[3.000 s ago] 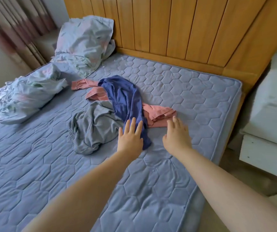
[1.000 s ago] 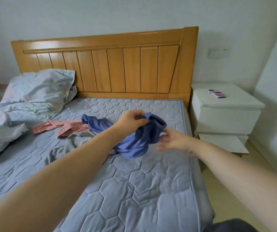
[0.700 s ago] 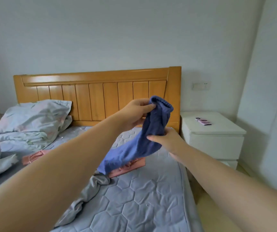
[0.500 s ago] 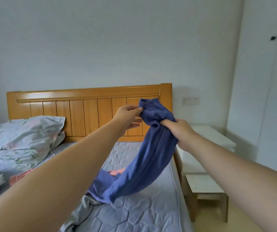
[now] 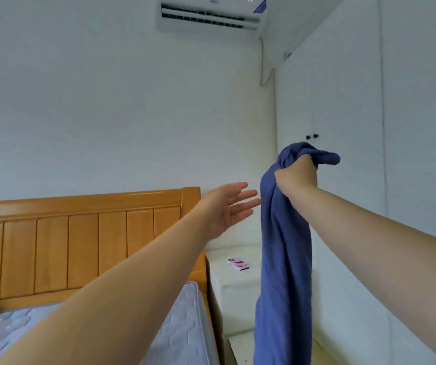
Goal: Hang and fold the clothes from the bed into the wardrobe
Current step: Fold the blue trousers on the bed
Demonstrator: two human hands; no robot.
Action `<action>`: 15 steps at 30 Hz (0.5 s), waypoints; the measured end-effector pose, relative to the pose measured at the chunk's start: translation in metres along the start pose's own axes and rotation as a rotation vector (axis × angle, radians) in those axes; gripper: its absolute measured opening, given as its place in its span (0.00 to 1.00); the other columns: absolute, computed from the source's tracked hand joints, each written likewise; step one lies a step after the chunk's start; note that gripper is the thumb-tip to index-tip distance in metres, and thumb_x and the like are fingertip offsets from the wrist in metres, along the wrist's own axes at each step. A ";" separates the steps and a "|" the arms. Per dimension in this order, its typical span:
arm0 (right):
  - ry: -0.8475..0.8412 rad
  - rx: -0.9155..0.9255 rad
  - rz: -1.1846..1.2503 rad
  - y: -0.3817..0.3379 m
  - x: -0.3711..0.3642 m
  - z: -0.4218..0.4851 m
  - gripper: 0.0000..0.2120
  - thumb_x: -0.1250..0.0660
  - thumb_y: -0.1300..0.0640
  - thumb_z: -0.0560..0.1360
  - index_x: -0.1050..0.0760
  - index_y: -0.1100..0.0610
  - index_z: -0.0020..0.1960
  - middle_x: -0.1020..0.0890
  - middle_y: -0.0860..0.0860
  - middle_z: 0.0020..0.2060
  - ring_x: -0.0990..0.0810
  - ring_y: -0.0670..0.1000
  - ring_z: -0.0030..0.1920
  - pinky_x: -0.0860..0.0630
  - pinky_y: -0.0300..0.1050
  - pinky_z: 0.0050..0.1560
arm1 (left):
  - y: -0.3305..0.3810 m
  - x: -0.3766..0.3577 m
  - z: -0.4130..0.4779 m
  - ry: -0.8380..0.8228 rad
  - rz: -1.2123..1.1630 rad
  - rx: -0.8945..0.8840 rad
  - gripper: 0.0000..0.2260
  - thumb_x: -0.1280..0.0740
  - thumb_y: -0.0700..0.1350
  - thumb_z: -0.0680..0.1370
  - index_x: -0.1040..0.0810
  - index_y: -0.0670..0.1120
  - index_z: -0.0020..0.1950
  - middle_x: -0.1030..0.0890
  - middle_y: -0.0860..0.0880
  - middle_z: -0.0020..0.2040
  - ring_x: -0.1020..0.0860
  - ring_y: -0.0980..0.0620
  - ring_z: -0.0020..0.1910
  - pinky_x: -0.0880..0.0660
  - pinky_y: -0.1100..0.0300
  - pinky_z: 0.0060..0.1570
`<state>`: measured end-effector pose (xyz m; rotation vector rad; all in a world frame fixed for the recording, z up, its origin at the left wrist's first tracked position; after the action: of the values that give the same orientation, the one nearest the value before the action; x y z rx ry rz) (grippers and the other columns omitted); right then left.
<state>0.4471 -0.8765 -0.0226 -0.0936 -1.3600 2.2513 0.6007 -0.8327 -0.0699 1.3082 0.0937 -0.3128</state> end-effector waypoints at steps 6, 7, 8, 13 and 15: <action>-0.266 0.146 0.130 0.042 0.028 -0.012 0.11 0.38 0.70 0.72 0.27 0.56 0.47 0.23 0.50 0.37 0.25 0.48 0.37 0.30 0.37 0.35 | -0.023 -0.047 0.023 -0.033 -0.094 0.046 0.10 0.39 0.41 0.81 0.24 0.42 0.60 0.20 0.44 0.58 0.18 0.45 0.52 0.19 0.58 0.43; -0.281 0.144 0.116 0.050 0.028 -0.012 0.08 0.38 0.71 0.72 0.25 0.59 0.43 0.23 0.52 0.35 0.25 0.49 0.36 0.30 0.37 0.35 | -0.028 -0.049 0.025 -0.032 -0.087 0.058 0.09 0.40 0.41 0.81 0.23 0.42 0.58 0.20 0.44 0.58 0.18 0.46 0.52 0.20 0.58 0.44; -0.267 0.139 0.122 0.055 0.030 -0.015 0.06 0.38 0.71 0.72 0.25 0.63 0.41 0.24 0.54 0.35 0.26 0.50 0.36 0.31 0.39 0.36 | -0.033 -0.051 0.026 -0.027 -0.077 0.070 0.08 0.41 0.40 0.81 0.24 0.41 0.57 0.20 0.43 0.58 0.19 0.47 0.52 0.20 0.58 0.46; -0.364 0.083 0.204 0.076 0.028 -0.025 0.04 0.33 0.69 0.72 0.21 0.64 0.45 0.19 0.58 0.40 0.23 0.52 0.42 0.25 0.44 0.45 | -0.046 -0.042 0.026 0.109 0.011 0.104 0.06 0.38 0.41 0.80 0.23 0.41 0.51 0.20 0.44 0.49 0.20 0.49 0.46 0.21 0.59 0.43; -0.454 0.058 0.232 0.080 0.022 -0.031 0.07 0.31 0.69 0.72 0.20 0.65 0.50 0.17 0.62 0.48 0.21 0.53 0.46 0.24 0.49 0.55 | -0.045 -0.034 0.026 0.150 0.053 0.103 0.07 0.36 0.44 0.80 0.22 0.42 0.49 0.20 0.43 0.49 0.20 0.49 0.45 0.21 0.60 0.40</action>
<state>0.4076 -0.8712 -0.1011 0.3139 -1.5726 2.6131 0.5527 -0.8621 -0.0965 1.4330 0.1712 -0.1761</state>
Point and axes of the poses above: each hand's wrist, its own z-axis towards the middle knuckle, its own x-axis out of the back of the hand, y = z × x, the point moved 3 cm from there along z, towards the middle knuckle
